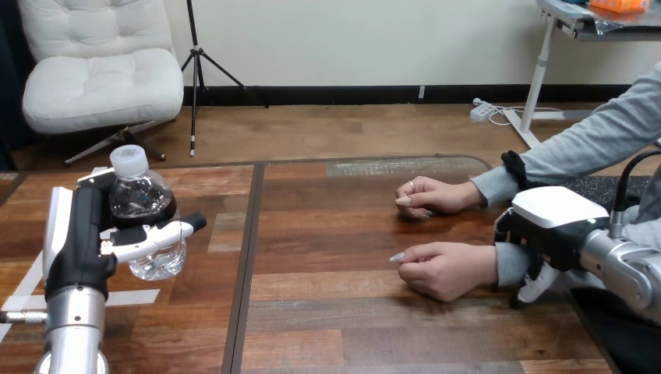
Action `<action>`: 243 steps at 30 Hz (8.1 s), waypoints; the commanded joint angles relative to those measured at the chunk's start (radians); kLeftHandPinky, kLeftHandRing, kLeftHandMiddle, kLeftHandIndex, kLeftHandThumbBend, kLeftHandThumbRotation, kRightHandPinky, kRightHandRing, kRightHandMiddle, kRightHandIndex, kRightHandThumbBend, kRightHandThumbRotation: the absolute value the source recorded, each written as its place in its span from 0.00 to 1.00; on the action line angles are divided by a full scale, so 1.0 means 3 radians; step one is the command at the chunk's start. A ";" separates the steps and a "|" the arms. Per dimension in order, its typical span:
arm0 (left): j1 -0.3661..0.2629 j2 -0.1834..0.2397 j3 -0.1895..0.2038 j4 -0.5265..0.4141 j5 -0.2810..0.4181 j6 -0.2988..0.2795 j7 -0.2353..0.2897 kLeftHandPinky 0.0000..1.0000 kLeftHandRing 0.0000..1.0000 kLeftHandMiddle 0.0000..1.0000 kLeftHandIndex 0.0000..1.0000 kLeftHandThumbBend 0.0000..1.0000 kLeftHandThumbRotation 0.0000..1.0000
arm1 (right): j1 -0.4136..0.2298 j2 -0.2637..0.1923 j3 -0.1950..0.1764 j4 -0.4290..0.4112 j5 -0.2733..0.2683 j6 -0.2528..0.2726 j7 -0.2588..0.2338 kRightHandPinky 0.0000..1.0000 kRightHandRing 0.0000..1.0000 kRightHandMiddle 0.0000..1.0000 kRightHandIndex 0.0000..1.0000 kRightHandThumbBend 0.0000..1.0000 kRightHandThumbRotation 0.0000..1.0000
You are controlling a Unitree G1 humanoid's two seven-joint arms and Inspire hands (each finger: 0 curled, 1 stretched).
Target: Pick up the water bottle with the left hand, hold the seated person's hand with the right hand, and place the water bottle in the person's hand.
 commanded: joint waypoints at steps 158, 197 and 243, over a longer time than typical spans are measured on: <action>-0.0150 0.0038 0.0034 -0.0289 -0.0008 -0.0033 0.0008 0.31 0.35 0.40 0.41 0.86 0.00 | -0.0159 -0.0063 -0.0357 -0.0072 0.0524 -0.0218 -0.0101 0.14 0.19 0.24 0.22 0.71 0.00; -0.0153 0.0015 0.0028 -0.0273 -0.0040 -0.0071 -0.0014 0.32 0.36 0.40 0.40 0.86 0.00 | -0.0169 -0.0043 -0.0473 -0.0136 0.0739 -0.0281 0.0159 0.20 0.25 0.30 0.31 0.78 0.00; -0.0332 -0.0182 -0.0131 -0.0225 -0.0175 -0.0192 -0.0335 0.30 0.35 0.39 0.39 0.86 0.00 | -0.0153 0.0000 -0.0491 -0.0183 0.0756 -0.0270 0.0184 0.27 0.30 0.34 0.35 0.78 0.00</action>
